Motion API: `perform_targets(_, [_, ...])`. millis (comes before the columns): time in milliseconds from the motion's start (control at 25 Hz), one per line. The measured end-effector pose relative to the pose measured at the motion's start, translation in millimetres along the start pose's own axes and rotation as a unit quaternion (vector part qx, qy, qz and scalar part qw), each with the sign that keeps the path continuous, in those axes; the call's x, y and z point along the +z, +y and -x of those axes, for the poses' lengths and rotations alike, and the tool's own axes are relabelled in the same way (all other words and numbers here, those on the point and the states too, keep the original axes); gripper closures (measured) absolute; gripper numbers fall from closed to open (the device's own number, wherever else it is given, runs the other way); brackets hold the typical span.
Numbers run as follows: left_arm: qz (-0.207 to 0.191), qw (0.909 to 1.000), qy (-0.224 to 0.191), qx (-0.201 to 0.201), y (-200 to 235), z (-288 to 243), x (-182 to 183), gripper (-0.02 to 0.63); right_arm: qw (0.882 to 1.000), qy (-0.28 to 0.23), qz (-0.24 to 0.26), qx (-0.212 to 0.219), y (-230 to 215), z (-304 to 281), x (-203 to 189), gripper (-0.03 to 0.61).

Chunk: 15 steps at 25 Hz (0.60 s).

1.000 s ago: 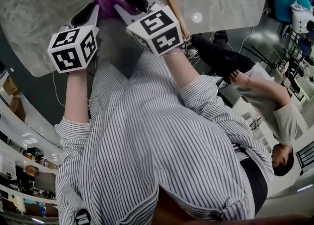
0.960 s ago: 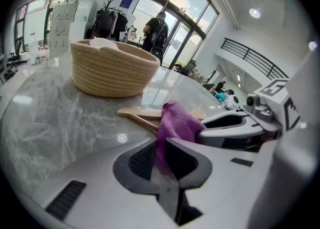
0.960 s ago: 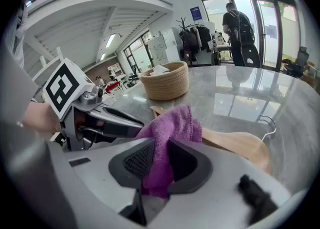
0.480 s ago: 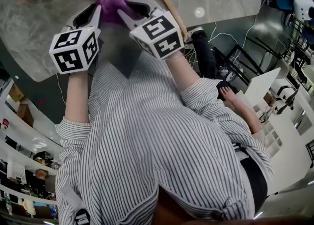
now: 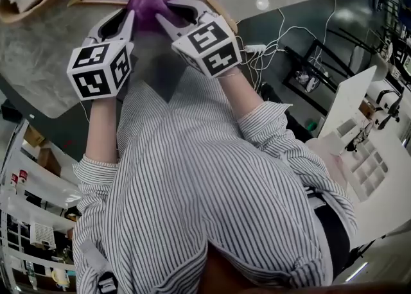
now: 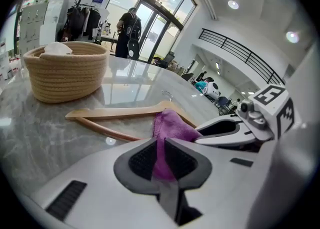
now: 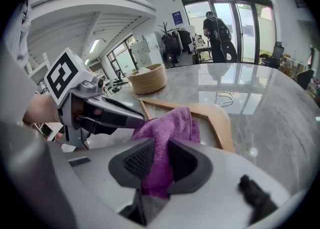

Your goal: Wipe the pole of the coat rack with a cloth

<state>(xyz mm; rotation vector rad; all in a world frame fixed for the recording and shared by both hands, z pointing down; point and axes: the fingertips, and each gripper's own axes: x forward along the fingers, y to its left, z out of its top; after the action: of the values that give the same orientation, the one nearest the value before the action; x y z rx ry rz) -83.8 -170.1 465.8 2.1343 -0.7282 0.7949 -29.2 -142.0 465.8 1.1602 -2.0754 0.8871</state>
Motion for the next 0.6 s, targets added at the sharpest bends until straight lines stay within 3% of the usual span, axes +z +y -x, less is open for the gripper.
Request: perform_targets(600, [-0.040,0.9988,0.014,-0.024,-60,-22,-15,0.577,1.000,-0.013,-0.026,-0.010,-27,37,-38,0.489])
